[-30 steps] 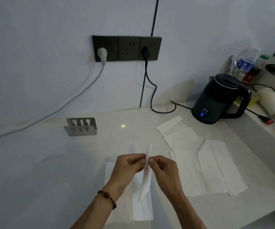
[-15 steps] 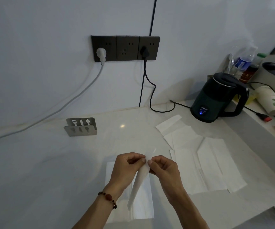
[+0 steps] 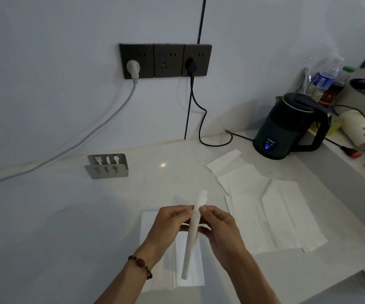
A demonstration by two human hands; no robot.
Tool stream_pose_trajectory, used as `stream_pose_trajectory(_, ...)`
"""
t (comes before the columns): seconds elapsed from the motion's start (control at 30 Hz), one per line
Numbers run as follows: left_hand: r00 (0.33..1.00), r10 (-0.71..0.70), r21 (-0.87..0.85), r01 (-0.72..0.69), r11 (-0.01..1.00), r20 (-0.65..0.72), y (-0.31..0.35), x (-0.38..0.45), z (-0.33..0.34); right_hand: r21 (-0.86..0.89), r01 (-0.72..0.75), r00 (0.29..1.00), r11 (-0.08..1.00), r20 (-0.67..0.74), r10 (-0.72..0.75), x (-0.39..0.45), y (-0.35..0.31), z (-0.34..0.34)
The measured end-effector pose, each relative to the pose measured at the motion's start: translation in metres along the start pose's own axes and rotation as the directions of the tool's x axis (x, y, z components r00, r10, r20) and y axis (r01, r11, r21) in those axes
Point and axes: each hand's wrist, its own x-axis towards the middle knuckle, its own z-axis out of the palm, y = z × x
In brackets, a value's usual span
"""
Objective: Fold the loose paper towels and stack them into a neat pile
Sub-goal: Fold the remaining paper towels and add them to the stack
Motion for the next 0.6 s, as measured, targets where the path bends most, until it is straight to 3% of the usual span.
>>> stream_pose_trajectory(0.2,0.998,0.051,0.150,-0.044,0.988,-0.043,-0.010,0.000,-0.003,-0.080,0.024,0.993,0.997,-0.114,-0.033,-0.004,-0.004,0.003)
stream_pose_trajectory(0.47,0.996,0.051,0.096,-0.045,0.994,-0.071,-0.008,-0.004,0.002,-0.226,0.048,0.992,0.973,-0.107,-0.074,-0.011,-0.009,0.007)
stream_pose_trajectory(0.6,0.997,0.023,0.057,-0.018,0.998,-0.078,-0.006,-0.005,0.003,-0.198,0.061,0.992,0.978,-0.096,-0.082,-0.012,-0.007,0.007)
